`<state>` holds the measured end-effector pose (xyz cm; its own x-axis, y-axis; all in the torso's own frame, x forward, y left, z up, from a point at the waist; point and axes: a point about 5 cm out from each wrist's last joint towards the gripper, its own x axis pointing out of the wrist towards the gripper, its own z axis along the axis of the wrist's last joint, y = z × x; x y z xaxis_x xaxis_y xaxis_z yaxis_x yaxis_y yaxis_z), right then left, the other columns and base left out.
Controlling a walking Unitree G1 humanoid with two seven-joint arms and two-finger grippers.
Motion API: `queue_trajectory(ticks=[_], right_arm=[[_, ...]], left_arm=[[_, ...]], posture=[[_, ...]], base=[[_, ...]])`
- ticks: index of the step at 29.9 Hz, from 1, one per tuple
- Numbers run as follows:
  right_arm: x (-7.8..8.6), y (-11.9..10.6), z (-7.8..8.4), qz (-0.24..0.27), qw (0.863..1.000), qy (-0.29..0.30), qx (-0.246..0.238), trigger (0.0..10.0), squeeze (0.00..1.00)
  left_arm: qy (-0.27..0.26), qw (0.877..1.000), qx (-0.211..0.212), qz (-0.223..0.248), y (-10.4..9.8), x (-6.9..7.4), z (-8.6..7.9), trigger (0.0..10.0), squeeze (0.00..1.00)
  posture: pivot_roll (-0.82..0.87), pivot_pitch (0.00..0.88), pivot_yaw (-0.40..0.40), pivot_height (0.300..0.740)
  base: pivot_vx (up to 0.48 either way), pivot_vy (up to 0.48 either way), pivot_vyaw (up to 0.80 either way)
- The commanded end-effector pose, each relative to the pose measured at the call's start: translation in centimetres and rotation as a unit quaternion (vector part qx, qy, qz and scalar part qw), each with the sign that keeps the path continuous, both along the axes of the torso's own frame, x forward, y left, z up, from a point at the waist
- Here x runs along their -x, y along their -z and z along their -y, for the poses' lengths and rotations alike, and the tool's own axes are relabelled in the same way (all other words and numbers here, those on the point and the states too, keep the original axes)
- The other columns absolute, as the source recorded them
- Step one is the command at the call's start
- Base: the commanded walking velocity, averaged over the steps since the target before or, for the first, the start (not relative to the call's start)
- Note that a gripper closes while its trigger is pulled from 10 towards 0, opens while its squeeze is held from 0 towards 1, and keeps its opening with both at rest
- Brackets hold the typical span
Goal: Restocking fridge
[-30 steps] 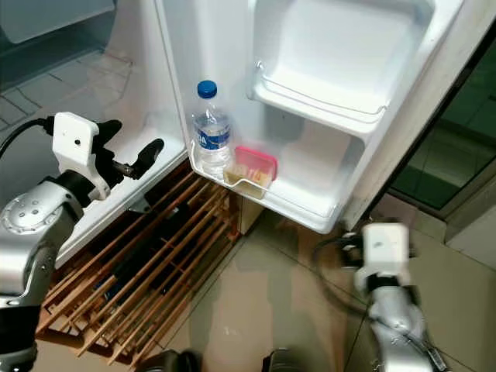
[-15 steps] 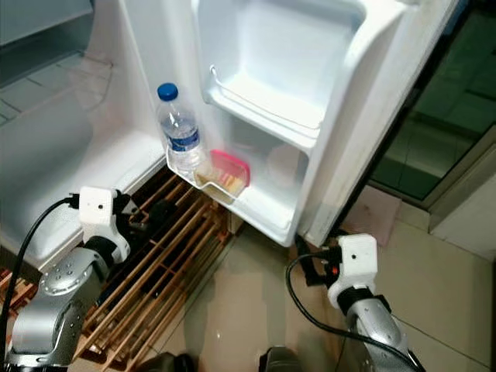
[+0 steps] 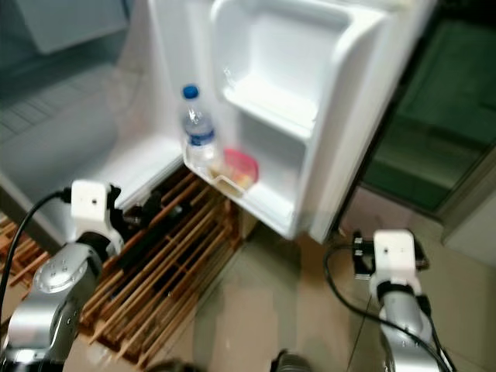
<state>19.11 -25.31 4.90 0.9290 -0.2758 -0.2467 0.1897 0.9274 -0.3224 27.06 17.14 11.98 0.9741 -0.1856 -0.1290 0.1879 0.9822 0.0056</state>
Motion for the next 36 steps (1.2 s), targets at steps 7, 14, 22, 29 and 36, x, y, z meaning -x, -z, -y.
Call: queue_trajectory(ticks=[7,14,22,29,36], right_arm=[[0.2,-1.0,-2.6,0.037,0.994,-0.069,-0.074,10.0,0.09],[-1.1,-1.5,-4.3,0.058,0.987,-0.1,-0.108,10.0,0.09],[-2.2,-1.7,-4.8,0.062,0.985,-0.115,-0.115,10.0,0.08],[-2.7,-1.6,-5.1,0.061,0.984,-0.123,-0.117,10.0,0.08],[-3.0,-1.5,-5.2,0.06,0.983,-0.126,-0.116,10.0,0.08]], left_arm=[[-0.012,0.999,-0.033,-0.007,1.3,1.5,-0.8,10.0,0.0],[0.02,0.999,-0.022,0.019,1.2,1.6,0.6,10.0,0.0],[0.034,0.999,-0.004,0.032,1.2,2.0,0.9,10.0,0.0],[0.037,0.999,0.008,0.032,1.3,2.1,1.1,10.0,0.0],[0.036,0.999,-0.004,0.031,1.4,1.8,1.2,10.0,0.0]], posture=[[-0.14,0.035,0.028,0.74],[-0.14,0.022,0.03,0.74],[-0.13,0.017,0.027,0.74],[-0.13,0.016,0.027,0.74],[-0.13,0.017,0.028,0.74]], base=[[0.0,0.0,0.0],[0.0,0.0,0.0],[-0.165,-0.279,0.0],[-0.359,-0.317,0.0],[-0.347,-0.253,0.0]])
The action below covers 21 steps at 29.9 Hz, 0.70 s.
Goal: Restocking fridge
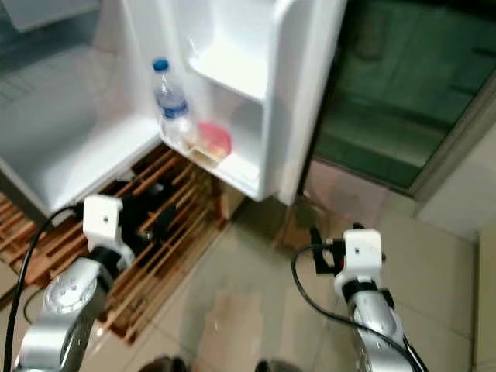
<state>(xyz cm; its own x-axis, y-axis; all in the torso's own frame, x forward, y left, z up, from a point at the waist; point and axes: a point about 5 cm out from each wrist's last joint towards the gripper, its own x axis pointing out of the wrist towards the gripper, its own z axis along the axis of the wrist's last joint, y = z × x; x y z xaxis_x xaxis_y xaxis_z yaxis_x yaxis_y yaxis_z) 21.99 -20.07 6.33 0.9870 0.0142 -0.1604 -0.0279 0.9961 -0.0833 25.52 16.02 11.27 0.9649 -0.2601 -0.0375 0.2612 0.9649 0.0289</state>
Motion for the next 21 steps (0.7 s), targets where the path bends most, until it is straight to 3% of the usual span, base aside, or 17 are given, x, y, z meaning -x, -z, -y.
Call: queue_trajectory(ticks=[1,3,4,8,11,21], right_arm=[[-0.2,-0.1,0.0,0.002,1.0,-0.004,0.001,10.0,0.09],[-0.2,-0.2,0.0,0.003,1.0,-0.006,0.002,10.0,0.09],[-0.4,-0.3,-0.4,0.006,1.0,-0.016,0.003,10.0,0.1],[-0.6,-0.6,-1.8,0.011,0.998,-0.058,0.023,10.0,0.2],[-0.6,-1.0,-2.6,0.021,0.995,-0.087,0.034,10.0,0.2],[0.8,-1.0,-2.4,0.01,0.99,-0.128,0.056,10.0,0.16]], left_arm=[[-0.007,1.0,-0.013,-0.018,0.8,0.1,0.0,10.0,0.0],[-0.01,1.0,-0.018,-0.018,0.8,0.1,0.0,10.0,0.0],[-0.014,0.999,-0.045,-0.022,1.0,-0.4,0.1,10.0,0.0],[-0.021,0.999,-0.03,-0.024,1.0,-0.9,0.4,10.0,0.0],[-0.021,0.999,-0.029,-0.025,1.0,-1.1,0.6,10.0,0.0],[-0.03,0.999,-0.031,-0.02,0.9,-1.6,0.7,10.0,0.0]], posture=[[-0.13,0.017,0.027,0.74],[-0.13,0.017,0.027,0.74],[-0.13,0.017,0.027,0.74],[-0.13,0.016,0.026,0.74],[-0.13,0.016,0.026,0.74],[-0.15,0.02,0.028,0.74]], base=[[0.0,-0.48,0.0],[0.0,-0.467,0.0],[0.322,-0.352,0.0],[0.16,-0.177,0.58],[0.0,0.0,0.76],[0.0,0.0,0.77]])
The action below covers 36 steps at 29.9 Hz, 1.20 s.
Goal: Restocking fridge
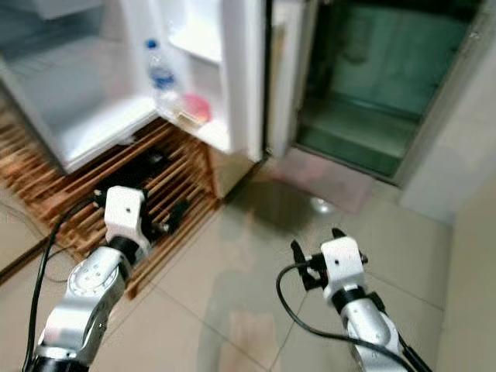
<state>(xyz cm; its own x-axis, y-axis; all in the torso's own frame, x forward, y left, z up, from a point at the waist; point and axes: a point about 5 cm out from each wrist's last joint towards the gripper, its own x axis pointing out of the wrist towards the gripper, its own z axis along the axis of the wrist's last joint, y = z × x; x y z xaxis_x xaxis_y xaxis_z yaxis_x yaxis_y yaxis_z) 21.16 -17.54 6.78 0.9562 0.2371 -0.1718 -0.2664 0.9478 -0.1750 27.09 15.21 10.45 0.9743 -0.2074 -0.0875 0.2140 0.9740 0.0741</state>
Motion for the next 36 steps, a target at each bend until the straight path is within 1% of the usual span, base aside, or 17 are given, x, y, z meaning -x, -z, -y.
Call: queue_trajectory(ticks=[1,4,8,12,19,24,25,26,27,29,33,34,35,36], right_arm=[[0.0,-0.5,0.1,0.008,1.0,-0.007,0.01,10.0,0.16],[-0.2,-0.5,0.3,0.008,1.0,0.0,0.01,10.0,0.17],[-0.4,-0.5,0.3,0.008,1.0,0.002,0.008,10.0,0.17],[-1.0,-0.6,0.1,0.011,1.0,0.006,0.004,10.0,0.17],[-0.9,-0.3,0.0,0.007,1.0,0.006,0.005,10.0,0.18],[-0.8,0.1,0.1,0.003,1.0,0.008,0.002,10.0,0.18],[-0.7,0.2,0.1,-0.001,1.0,0.006,0.006,10.0,0.16],[-0.4,0.5,0.1,-0.007,1.0,-0.002,0.01,10.0,0.12],[-0.2,0.7,0.0,-0.012,1.0,-0.008,0.013,10.0,0.12],[0.2,0.8,0.1,-0.013,1.0,-0.009,0.016,10.0,0.08],[0.4,0.8,0.1,-0.006,1.0,0.004,0.011,10.0,0.08],[0.1,0.9,-0.3,-0.003,1.0,0.006,0.008,10.0,0.08],[0.1,0.9,-0.3,-0.003,1.0,0.006,0.008,10.0,0.08],[-0.1,0.8,-0.7,0.001,1.0,0.008,0.006,10.0,0.09]], left_arm=[[-0.005,1.0,-0.002,0.0,0.0,-0.1,0.0,10.0,0.0],[-0.005,1.0,-0.007,0.003,0.1,-0.3,0.3,10.0,0.0],[-0.01,1.0,-0.003,0.004,0.1,-0.4,0.2,10.0,0.0],[-0.032,0.999,-0.001,0.003,0.2,-0.4,0.2,10.0,0.0],[-0.045,0.999,-0.005,-0.002,0.6,-0.3,0.5,10.0,0.0],[-0.054,0.998,-0.012,-0.002,0.8,-0.6,0.4,10.0,0.0],[-0.056,0.998,-0.013,-0.002,0.8,-0.7,0.4,10.0,0.0],[-0.058,0.998,-0.015,0.001,0.7,-0.8,0.4,10.0,0.0],[-0.06,0.998,-0.016,0.004,0.7,-0.8,0.3,10.0,0.0],[-0.068,0.998,-0.009,0.002,0.7,-0.9,0.2,10.0,0.0],[-0.065,0.998,-0.022,-0.002,1.0,-1.4,0.3,10.0,0.0],[-0.061,0.998,-0.022,-0.002,1.0,-1.5,0.5,10.0,0.0],[-0.061,0.998,-0.022,-0.002,1.0,-1.5,0.5,10.0,0.0],[-0.059,0.998,-0.023,-0.001,1.0,-1.5,0.6,10.0,0.0]], posture=[[-0.15,0.02,0.028,0.74],[-0.15,0.015,0.028,0.74],[-0.14,0.012,0.026,0.74],[-0.14,0.007,0.023,0.74],[-0.13,0.005,0.02,0.74],[-0.13,0.004,0.019,0.74],[-0.13,0.003,0.019,0.74],[-0.13,0.0,0.019,0.74],[-0.13,0.0,0.021,0.74],[-0.14,0.0,0.023,0.74],[-0.16,0.0,0.038,0.74],[-0.17,0.0,0.043,0.74],[-0.17,0.0,0.043,0.74],[-0.17,0.0,0.043,0.74]], base=[[0.0,0.0,0.78],[0.0,0.0,0.77],[0.0,0.0,0.76],[0.0,-0.461,0.73],[0.0,-0.44,0.71],[0.0,-0.417,0.7],[0.0,-0.416,0.67],[0.262,-0.398,0.0],[0.262,-0.398,0.0],[0.174,0.0,0.0],[0.0,0.0,0.0],[0.0,0.0,0.0],[0.0,0.0,0.0],[0.0,0.0,0.0]])
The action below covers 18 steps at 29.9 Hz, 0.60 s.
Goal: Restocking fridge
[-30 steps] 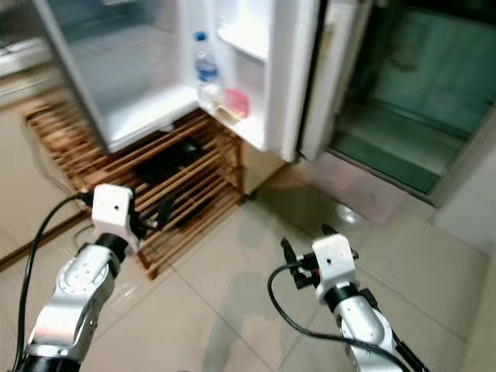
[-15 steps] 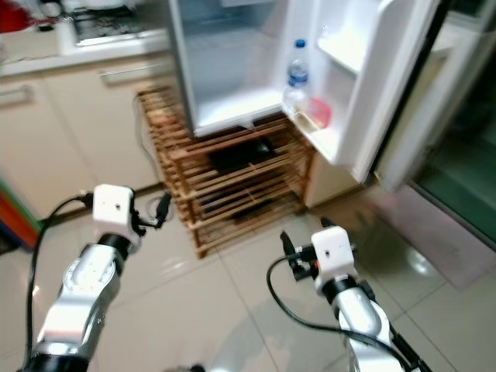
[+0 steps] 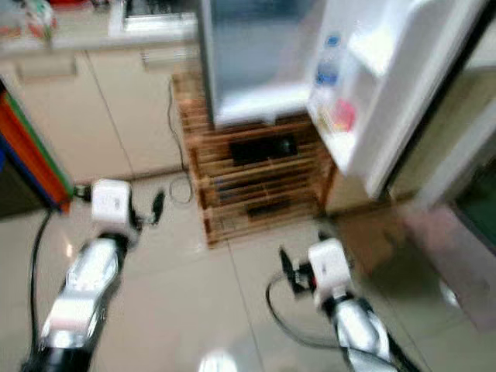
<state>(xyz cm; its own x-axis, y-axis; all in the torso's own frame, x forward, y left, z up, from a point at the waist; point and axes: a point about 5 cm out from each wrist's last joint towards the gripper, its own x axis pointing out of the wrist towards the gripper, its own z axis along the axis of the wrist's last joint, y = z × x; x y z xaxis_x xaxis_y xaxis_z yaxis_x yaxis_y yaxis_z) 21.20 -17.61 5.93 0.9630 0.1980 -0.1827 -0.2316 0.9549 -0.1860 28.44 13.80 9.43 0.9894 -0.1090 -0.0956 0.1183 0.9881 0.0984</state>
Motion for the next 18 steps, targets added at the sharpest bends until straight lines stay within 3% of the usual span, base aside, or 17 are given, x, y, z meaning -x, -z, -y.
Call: queue_trajectory(ticks=[1,7,11,15,18], right_arm=[[-0.5,-0.1,-1.4,0.008,1.0,-0.009,-0.002,10.0,0.09],[-1.5,0.4,-2.5,0.008,1.0,0.004,-0.01,10.0,0.11],[-2.3,1.2,-2.8,0.003,1.0,0.001,-0.015,10.0,0.08],[-2.1,1.2,-2.0,0.007,1.0,0.002,-0.022,10.0,0.08],[-1.7,1.5,-0.9,0.007,0.999,0.019,-0.026,10.0,0.08]], left_arm=[[-0.001,1.0,-0.015,0.0,0.0,-0.3,-0.5,10.0,0.0],[0.005,1.0,-0.013,0.002,0.0,-0.4,-0.2,10.0,0.0],[-0.001,1.0,-0.008,0.007,-0.2,-0.4,-0.2,10.0,0.0],[-0.024,1.0,-0.005,0.007,0.3,0.1,-1.5,10.0,0.0],[-0.039,0.999,-0.034,-0.01,1.9,1.5,-3.5,10.0,0.0]], posture=[[-0.17,0.0,0.048,0.74],[-0.16,0.0,0.054,0.74],[-0.14,0.0,0.051,0.74],[-0.13,0.0,0.046,0.74],[-0.13,0.0,0.039,0.74]], base=[[0.0,0.0,0.0],[0.0,-0.362,0.4],[0.063,-0.417,0.0],[0.268,-0.396,0.0],[0.325,-0.21,0.0]])
